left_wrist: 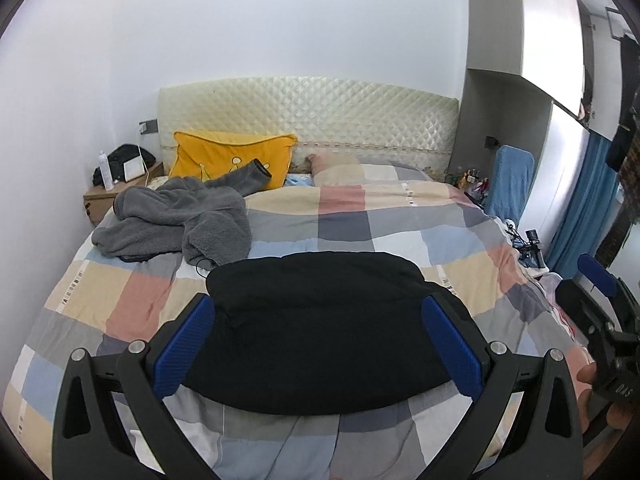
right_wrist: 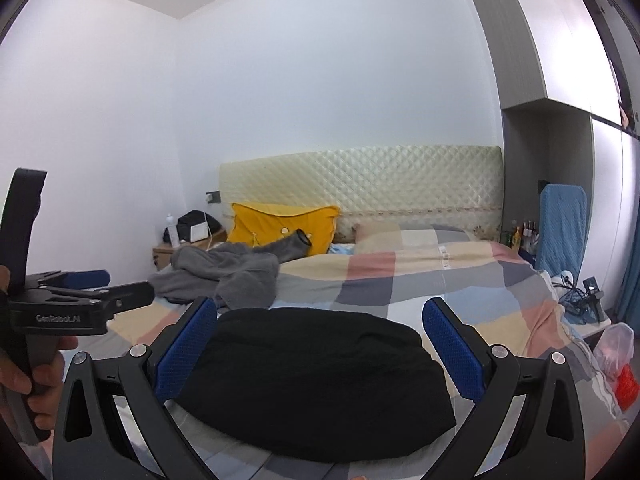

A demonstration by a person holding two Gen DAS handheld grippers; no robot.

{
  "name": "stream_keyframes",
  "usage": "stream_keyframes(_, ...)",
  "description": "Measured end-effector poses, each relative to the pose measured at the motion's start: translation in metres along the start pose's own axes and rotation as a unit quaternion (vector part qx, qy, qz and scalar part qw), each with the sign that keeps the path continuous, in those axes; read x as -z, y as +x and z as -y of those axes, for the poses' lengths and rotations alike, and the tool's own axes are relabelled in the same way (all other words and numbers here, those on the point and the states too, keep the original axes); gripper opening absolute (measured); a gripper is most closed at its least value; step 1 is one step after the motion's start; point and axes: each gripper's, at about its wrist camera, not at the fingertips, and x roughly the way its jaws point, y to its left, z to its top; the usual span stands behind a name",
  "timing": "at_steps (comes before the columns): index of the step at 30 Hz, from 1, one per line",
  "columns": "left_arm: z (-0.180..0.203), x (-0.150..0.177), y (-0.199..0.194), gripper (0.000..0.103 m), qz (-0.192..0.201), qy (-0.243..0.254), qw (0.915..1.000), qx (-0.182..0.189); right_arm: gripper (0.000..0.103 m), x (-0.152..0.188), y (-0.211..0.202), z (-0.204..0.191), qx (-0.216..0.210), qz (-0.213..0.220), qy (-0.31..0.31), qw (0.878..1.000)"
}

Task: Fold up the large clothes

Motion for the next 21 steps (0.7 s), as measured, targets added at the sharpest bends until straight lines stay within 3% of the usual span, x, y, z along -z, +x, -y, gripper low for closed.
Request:
stream_keyframes(9, 0.010, 0.011, -0.024, 0.103, 0.015, 0.014, 0.9998, -0.008, 0.103, 0.003, -0.032, -0.012, 0.007, 0.018, -0.009, 1.000)
stream_keyframes(21, 0.017, 0.034, -0.037, 0.103, 0.003, 0.011, 0.9999, 0.001, 0.103, 0.019, -0.048, -0.014, 0.014, 0.015, 0.001, 1.000)
